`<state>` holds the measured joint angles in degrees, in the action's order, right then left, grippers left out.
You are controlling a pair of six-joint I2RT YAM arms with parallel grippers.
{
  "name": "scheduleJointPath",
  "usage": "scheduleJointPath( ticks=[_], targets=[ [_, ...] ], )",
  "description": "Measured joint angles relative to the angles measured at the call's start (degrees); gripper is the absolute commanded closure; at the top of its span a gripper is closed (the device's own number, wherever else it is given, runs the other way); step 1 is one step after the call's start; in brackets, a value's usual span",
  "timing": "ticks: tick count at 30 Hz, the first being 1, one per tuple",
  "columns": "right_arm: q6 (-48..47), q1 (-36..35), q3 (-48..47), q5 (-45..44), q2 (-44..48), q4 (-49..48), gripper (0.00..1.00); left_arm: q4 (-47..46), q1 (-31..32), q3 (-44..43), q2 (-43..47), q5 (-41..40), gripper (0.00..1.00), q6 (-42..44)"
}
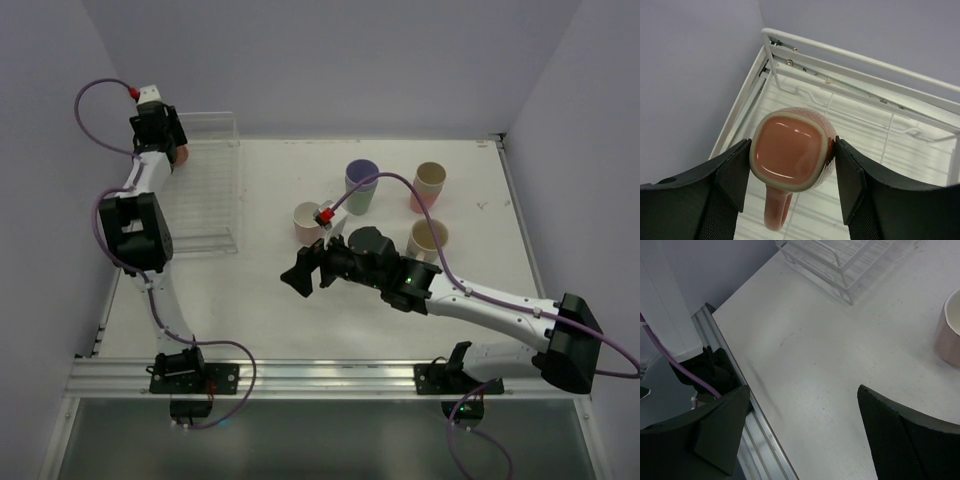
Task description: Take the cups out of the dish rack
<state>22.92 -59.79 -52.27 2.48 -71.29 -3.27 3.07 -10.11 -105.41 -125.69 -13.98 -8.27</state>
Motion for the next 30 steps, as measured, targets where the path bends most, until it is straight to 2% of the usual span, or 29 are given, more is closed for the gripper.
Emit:
scheduleJointPath(
  ticks=[8,18,24,30],
  targets=[
    [1.36,0.00,0.00,0.17,-0.13,-1.95,0.09,-0.87,0.00,12.15,12.50,2.29,0.88,-3.61],
    [3.56,0.00,-0.22,0.26,-1.68,-4.11,0.09,-4.04,0.00,25.97,23.85,5.60,0.95,-8.22],
    [7.28,0.02,-7.39,0.15,-10.71,-6.29,0.09,-5.14,0.00,36.26,32.61,9.92,0.98,-13.51],
    [10.86,0.39,-14.75,0.24,-17.94,-10.03,0.11,-4.68,0.00,43.93,45.05,13.33,0.99,-16.74]
  ],
)
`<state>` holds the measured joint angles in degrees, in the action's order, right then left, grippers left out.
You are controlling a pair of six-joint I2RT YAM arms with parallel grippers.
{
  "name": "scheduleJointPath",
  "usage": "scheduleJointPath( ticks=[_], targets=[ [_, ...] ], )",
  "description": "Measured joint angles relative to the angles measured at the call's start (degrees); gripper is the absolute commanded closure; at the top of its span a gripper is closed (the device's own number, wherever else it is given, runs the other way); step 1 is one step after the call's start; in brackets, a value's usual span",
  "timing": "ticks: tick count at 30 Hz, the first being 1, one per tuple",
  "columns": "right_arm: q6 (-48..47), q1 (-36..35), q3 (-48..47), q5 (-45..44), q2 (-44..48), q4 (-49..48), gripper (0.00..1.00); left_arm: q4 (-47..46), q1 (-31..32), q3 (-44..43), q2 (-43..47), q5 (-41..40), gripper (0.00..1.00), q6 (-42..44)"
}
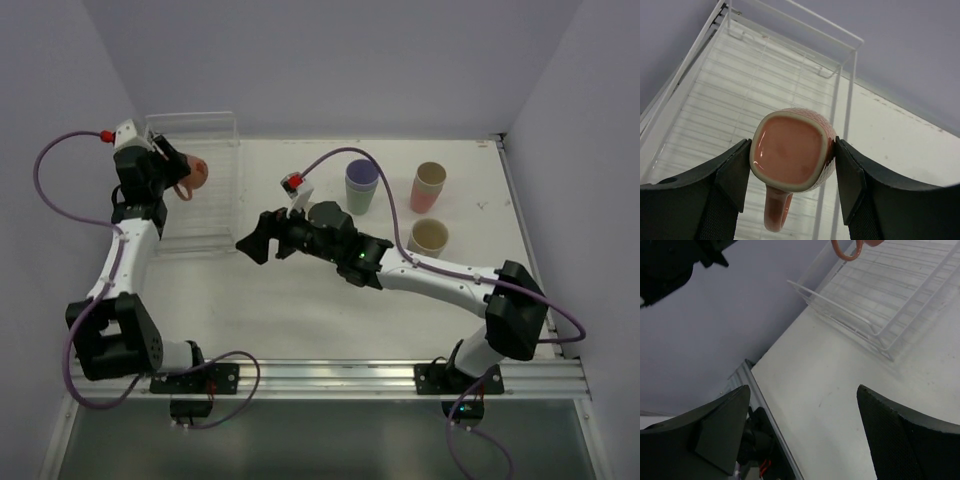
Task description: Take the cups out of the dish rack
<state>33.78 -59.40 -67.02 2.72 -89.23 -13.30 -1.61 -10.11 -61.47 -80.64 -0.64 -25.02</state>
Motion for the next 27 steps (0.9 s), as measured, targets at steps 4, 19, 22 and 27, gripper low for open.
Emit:
scheduleJointPath(
  ticks=[4,19,22,27],
  targets=[
    [2.91,1.46,-6.86,2.03,-5.16,-1.97,0.11,-0.66,-0.02,4.74,10.51,2.01,0.99,-2.54],
    [13.25,10.12,-12.28,13.99,-12.79,-11.26,0.08,-4.57,0.00,14.71,29.94,19.12,1.00,-18.32],
    [13.75,11.76,-11.56,16.65,-12.79,-12.70,0.08,-8.20,0.00,15.54,31.30,22.36,1.00,-21.84],
    [13.60,11.76,-11.15,18.23,-12.70,-14.47,0.08,-13.22,0.00,16.94,31.34,27.76,1.00,-27.12]
  ],
)
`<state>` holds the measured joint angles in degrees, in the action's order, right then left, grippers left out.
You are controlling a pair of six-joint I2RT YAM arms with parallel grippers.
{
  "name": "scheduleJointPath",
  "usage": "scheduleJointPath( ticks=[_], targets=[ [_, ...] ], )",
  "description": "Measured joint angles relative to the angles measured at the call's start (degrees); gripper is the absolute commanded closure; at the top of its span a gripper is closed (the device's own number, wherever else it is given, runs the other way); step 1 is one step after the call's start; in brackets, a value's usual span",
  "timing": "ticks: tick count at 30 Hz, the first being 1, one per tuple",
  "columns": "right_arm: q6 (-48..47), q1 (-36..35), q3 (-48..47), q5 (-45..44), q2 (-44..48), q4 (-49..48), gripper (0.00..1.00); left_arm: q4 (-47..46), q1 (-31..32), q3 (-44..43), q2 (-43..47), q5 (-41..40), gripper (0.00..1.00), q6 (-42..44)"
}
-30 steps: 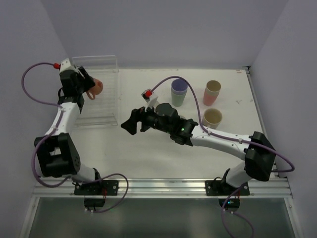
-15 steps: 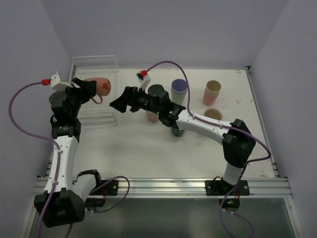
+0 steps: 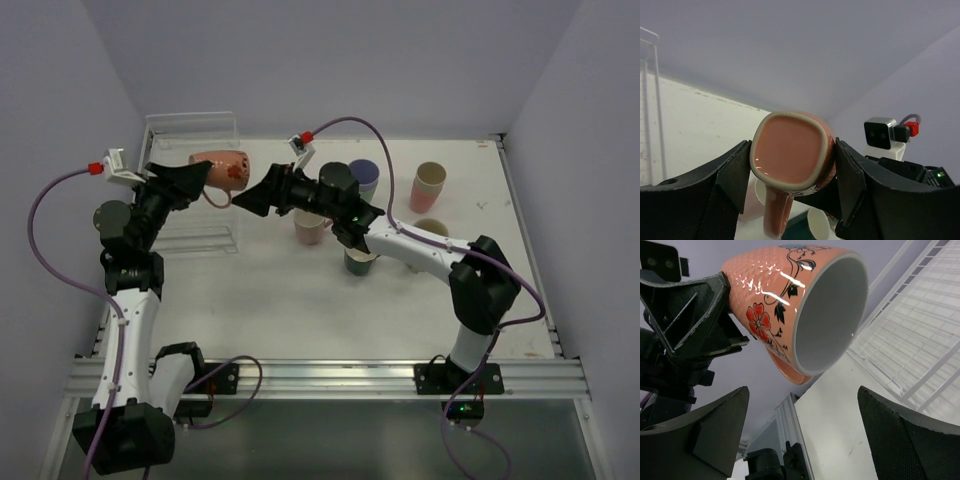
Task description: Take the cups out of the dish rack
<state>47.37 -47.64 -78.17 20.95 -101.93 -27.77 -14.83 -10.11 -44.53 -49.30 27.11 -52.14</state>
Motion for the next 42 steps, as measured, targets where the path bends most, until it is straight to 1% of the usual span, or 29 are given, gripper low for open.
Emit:
scheduleJointPath(
  ticks=[5,9,15,20,25,26,28,29,30,31,32,33,34,35,37,38,40,41,42],
  targets=[
    [-0.68,-0.20,0.24,1.57,0.39,-0.61,0.09,-2.40,0.00,1.57,-0.13,5.29,1.00,-3.98],
    [-1.90,-0.22,1.75,1.75,2.16,-0.90,0.13,-3.13,0.00,2.34,-0.07,8.74,1.00,-5.68],
    [-3.39,-0.22,3.58,2.12,4.39,-1.31,0.15,-3.04,0.00,2.47,1.92,10.12,1.00,-5.79],
    [-4.55,-0.24,4.81,2.19,5.97,-1.44,0.25,-4.59,0.00,3.26,2.78,11.87,1.00,-6.88],
    [-4.50,-0.24,4.81,3.85,6.12,-3.48,0.29,-5.18,0.00,5.33,2.43,14.93,1.00,-8.74],
    [-4.44,-0.24,4.81,4.35,6.12,-3.93,0.35,-5.18,0.00,5.53,2.43,15.37,1.00,-8.90],
    [-4.13,-0.22,4.81,5.16,6.12,-4.90,0.44,-5.25,0.00,5.90,2.71,16.04,1.00,-9.51],
    [-3.78,-0.24,4.81,5.62,6.12,-5.38,0.50,-5.29,0.00,6.16,2.95,16.37,0.98,-10.19],
    [-3.30,-0.24,4.83,5.90,6.10,-6.14,0.65,-5.77,0.00,6.54,3.28,16.57,0.95,-10.80],
    [-2.86,-0.24,4.94,6.19,6.08,-6.97,0.71,-6.34,0.04,6.91,3.65,16.65,0.93,-11.54],
    [-1.84,-0.22,5.51,6.54,6.08,-8.24,0.77,-6.97,0.09,7.15,3.96,16.76,0.84,-12.24],
    [-0.52,-0.15,6.29,7.23,6.08,-10.01,0.90,-7.39,0.11,7.30,4.22,16.76,0.77,-12.92],
    [0.85,-0.09,7.28,7.91,6.08,-12.31,0.95,-7.65,0.15,7.48,4.35,17.03,0.70,-13.79],
    [2.60,-0.09,8.20,8.90,6.10,-14.82,0.99,-7.72,0.24,7.67,4.39,17.25,0.54,-14.93],
    [4.59,-0.26,9.79,8.92,6.47,-18.21,1.00,-7.74,0.37,8.02,4.72,17.57,0.39,-16.87],
    [4.98,-0.31,10.82,8.83,6.86,-19.41,1.00,-7.52,0.44,8.09,5.03,17.73,0.25,-17.07],
    [5.09,-0.48,12.74,8.50,8.28,-20.20,1.00,-6.08,0.76,8.11,5.55,18.16,0.15,-15.39],
    [4.83,-0.52,13.70,8.24,9.33,-19.12,1.00,-4.98,0.76,8.02,5.86,18.12,0.06,-13.77],
    [4.22,-0.50,14.53,8.13,10.54,-17.14,1.00,-3.23,0.74,7.69,6.23,17.81,0.00,-11.43]
  ],
)
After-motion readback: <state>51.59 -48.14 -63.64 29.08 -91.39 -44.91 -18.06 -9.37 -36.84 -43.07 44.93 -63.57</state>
